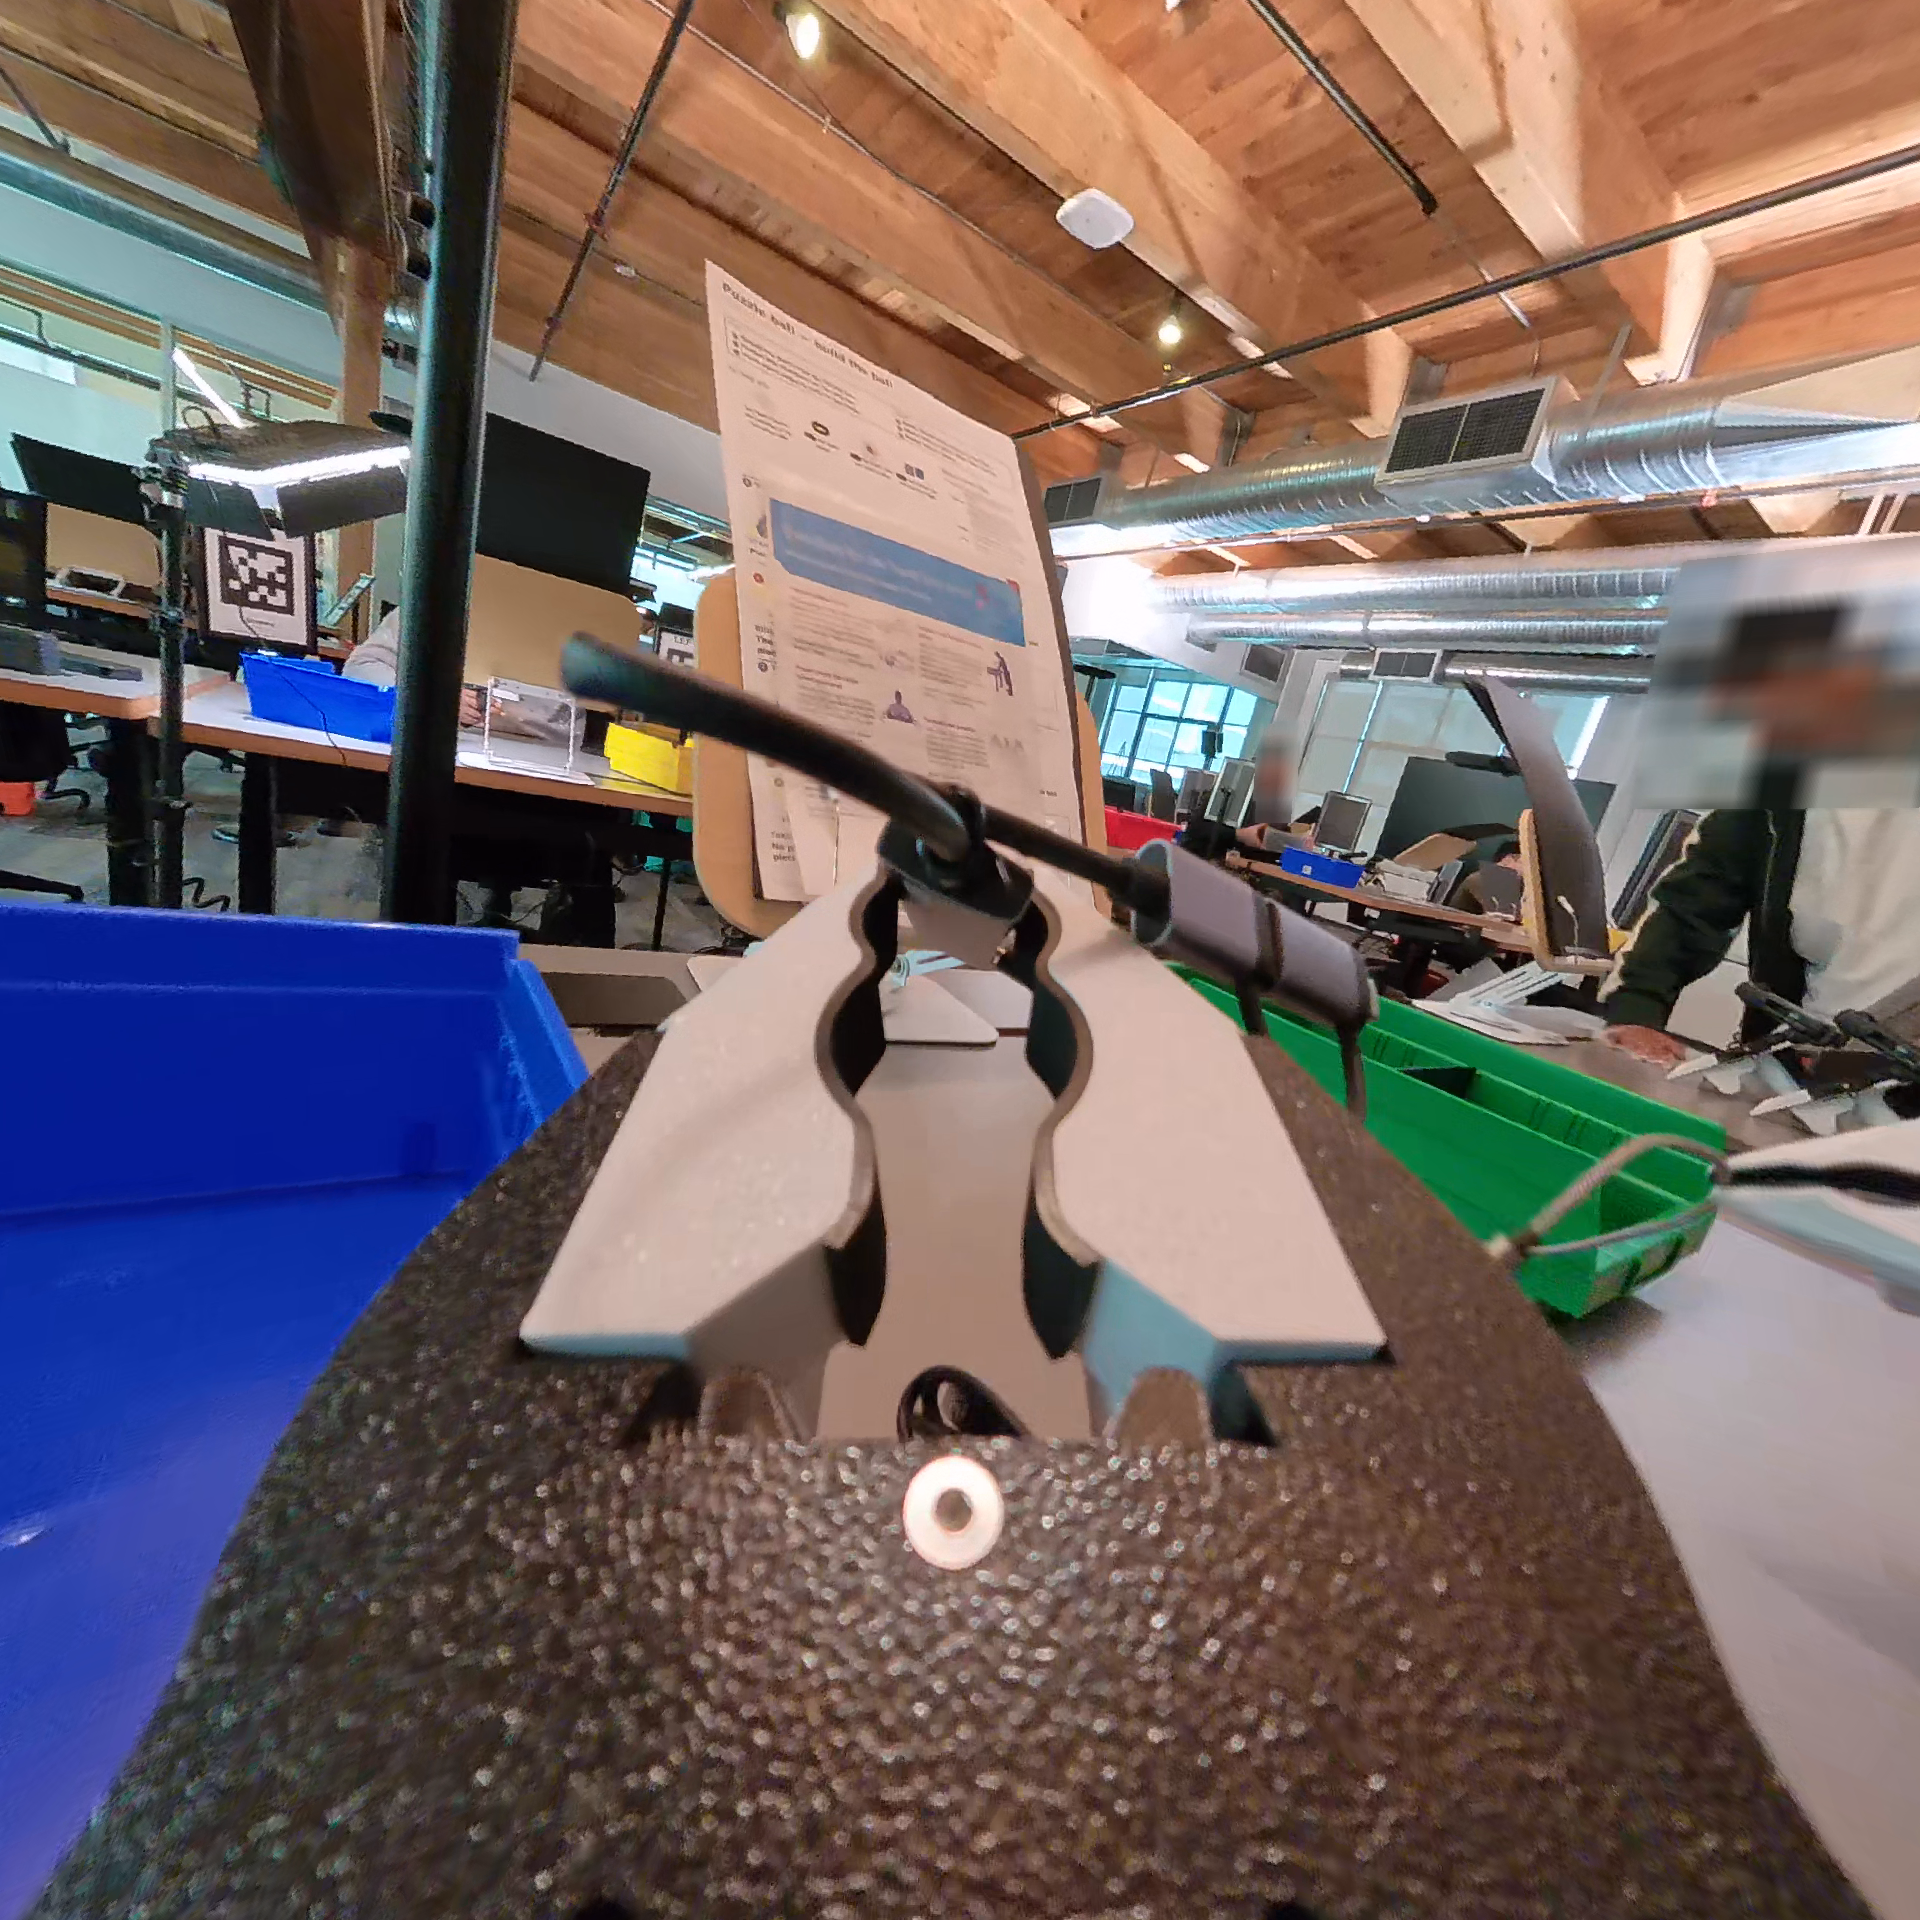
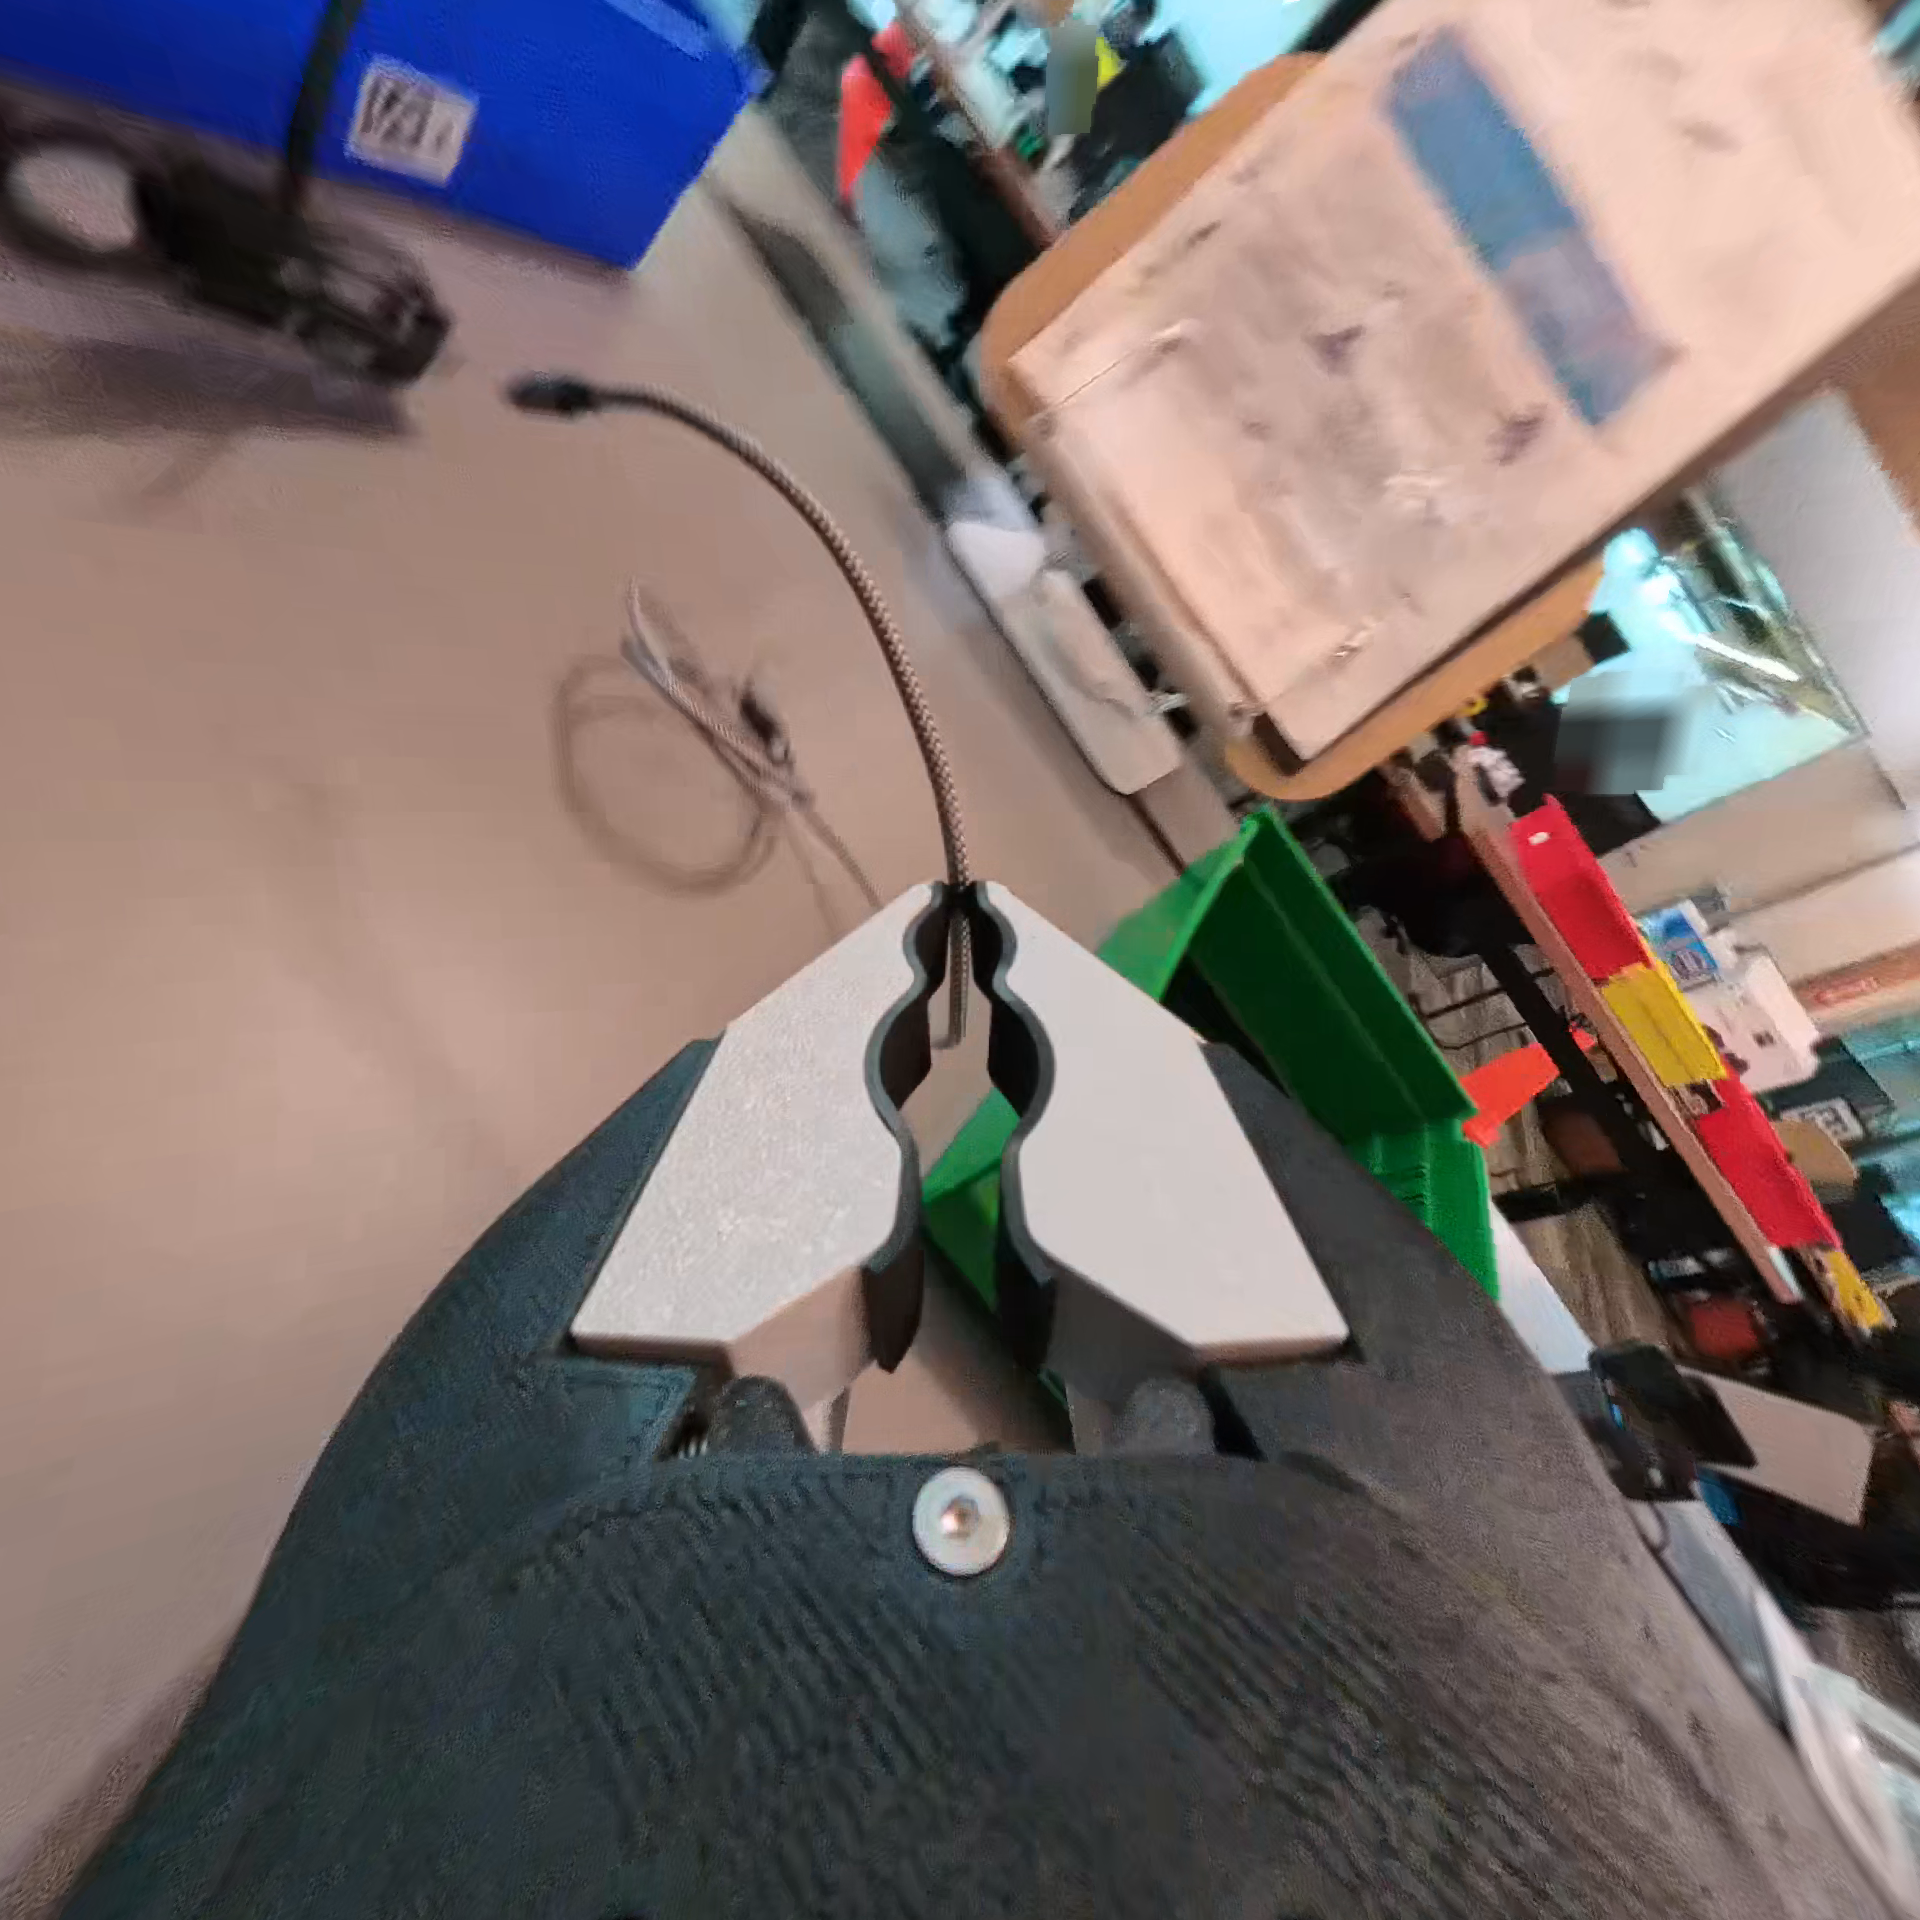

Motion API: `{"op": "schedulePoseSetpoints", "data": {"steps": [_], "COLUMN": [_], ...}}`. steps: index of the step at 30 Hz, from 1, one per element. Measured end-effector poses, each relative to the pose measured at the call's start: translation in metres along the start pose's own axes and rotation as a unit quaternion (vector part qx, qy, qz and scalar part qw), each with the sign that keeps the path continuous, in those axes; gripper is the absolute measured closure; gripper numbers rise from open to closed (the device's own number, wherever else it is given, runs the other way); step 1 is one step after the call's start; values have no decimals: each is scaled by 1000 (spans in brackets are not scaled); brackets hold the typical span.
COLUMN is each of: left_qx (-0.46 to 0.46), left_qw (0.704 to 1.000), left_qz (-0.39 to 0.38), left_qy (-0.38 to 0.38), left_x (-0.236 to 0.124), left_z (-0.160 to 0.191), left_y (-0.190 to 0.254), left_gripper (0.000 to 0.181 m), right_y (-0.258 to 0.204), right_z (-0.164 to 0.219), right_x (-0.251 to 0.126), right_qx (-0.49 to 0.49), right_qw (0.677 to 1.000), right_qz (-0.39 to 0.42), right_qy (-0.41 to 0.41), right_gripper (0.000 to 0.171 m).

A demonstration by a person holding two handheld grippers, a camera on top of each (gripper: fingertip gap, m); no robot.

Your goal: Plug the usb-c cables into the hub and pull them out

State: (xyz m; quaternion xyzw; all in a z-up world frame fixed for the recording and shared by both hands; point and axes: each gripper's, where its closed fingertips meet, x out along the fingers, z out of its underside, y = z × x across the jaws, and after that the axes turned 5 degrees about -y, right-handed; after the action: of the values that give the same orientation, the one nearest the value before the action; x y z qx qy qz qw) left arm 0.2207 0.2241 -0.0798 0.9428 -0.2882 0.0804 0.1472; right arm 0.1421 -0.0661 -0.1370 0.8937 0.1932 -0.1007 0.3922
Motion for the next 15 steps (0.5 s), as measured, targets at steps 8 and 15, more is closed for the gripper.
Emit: {"op": "schedulePoseSetpoints", "data": {"steps": [8, 15], "left_qx": [-3, -4], "left_qw": [1000, 999], "left_qz": [23, 34], "left_qy": [-7, -13], "left_x": [4, 7], "left_z": [6, 10], "left_y": [12, 17], "left_gripper": [160, 161], "right_y": [60, 166], "right_z": [-76, -128], "right_x": [-21, -60], "right_qx": [42, 93], "right_qw": [993, 991], "right_qz": [10, 27], "right_qy": [111, 96], "right_gripper": [169, 170]}}
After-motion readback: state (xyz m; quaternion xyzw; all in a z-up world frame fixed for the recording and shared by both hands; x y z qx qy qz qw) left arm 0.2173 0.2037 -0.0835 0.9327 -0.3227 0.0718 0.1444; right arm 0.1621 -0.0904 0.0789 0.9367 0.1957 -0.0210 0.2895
